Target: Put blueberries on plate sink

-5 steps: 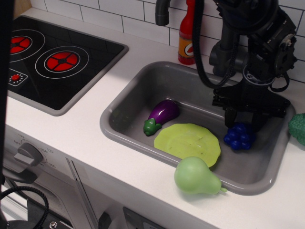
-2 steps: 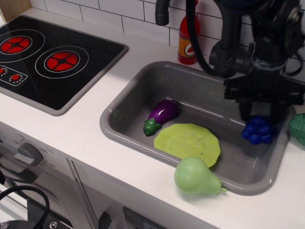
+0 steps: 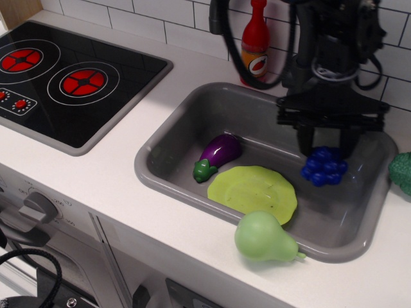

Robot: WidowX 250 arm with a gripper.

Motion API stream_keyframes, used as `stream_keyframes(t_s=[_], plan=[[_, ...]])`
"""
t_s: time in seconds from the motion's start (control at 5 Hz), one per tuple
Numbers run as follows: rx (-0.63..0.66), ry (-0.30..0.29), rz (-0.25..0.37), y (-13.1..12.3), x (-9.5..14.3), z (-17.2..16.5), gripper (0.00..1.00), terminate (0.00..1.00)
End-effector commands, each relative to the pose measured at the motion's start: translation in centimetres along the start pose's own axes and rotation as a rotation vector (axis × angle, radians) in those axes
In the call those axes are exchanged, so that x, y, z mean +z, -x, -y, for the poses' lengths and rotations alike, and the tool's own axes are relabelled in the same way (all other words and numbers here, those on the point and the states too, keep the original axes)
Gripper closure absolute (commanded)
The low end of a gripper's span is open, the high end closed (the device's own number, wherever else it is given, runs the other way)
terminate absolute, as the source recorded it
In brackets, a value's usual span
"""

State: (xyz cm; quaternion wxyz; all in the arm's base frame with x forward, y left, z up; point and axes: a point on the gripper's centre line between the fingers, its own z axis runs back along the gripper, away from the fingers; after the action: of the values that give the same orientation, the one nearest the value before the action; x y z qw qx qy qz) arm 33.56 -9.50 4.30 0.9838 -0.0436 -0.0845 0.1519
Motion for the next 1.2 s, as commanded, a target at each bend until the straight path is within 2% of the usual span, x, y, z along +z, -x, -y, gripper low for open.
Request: stream_keyframes(t_s=[0.0, 0.2, 0.4, 0.6, 0.8, 1.0], plan=[[-0.034, 0.002, 0.034, 0.3, 2.3, -5.0, 1.00, 0.00], [-0.047, -0.024, 0.047, 0.6, 1.5, -7.0, 1.00, 0.00], [-0.052, -0.050, 0.059, 0.4, 0.5, -7.5, 1.00, 0.00], [-0.051, -0.052, 0.067, 0.5, 0.2, -7.5, 1.00, 0.00], [-0.058, -0.072, 0.079, 0.7, -0.1, -7.6, 0.00, 0.00], [-0.053, -0.070, 0.026, 1.0, 0.3, -7.6, 0.00, 0.00]])
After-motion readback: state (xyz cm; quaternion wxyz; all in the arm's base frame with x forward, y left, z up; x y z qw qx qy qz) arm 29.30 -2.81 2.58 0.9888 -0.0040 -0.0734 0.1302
